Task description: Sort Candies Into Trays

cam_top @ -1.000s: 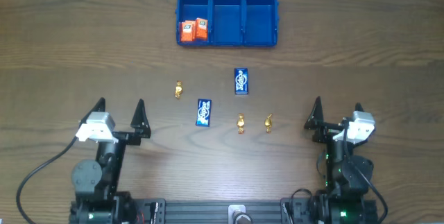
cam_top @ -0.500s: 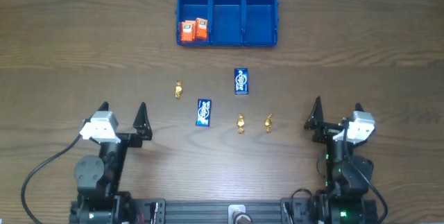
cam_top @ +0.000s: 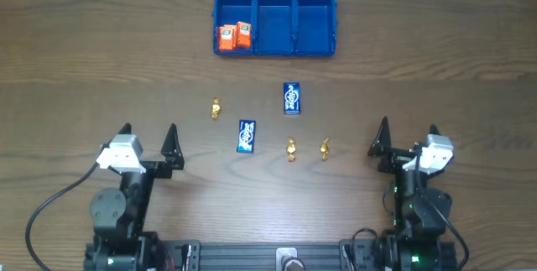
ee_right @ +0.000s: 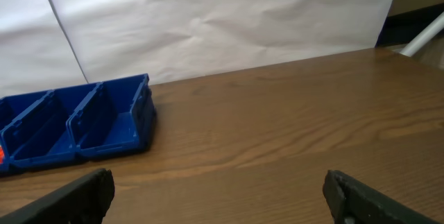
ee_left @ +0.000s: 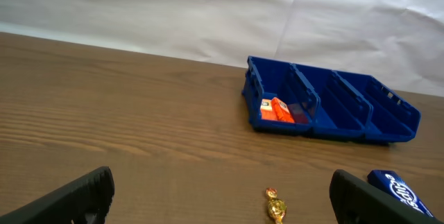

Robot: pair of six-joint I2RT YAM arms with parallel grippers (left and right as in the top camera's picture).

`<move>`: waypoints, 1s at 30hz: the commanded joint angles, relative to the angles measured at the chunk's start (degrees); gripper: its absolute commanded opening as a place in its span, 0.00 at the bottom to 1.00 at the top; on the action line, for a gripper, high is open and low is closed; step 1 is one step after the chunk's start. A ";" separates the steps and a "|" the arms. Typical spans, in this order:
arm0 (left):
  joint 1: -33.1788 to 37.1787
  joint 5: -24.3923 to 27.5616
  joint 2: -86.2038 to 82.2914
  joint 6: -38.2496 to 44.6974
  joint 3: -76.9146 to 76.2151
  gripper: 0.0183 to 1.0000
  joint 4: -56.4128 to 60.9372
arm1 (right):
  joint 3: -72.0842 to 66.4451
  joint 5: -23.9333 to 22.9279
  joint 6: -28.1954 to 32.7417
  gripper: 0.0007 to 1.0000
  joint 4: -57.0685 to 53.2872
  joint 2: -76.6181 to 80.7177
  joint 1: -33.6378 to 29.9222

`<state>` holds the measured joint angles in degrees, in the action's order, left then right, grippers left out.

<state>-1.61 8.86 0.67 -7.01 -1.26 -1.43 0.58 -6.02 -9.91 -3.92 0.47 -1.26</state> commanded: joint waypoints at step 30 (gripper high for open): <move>0.26 0.85 -0.39 1.03 0.98 1.00 -2.16 | 85.00 7.50 -30.16 1.00 -51.98 100.56 42.40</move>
<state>-1.58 8.71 0.62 -6.98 -1.54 -1.91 82.61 5.08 -31.62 -55.07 96.73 36.12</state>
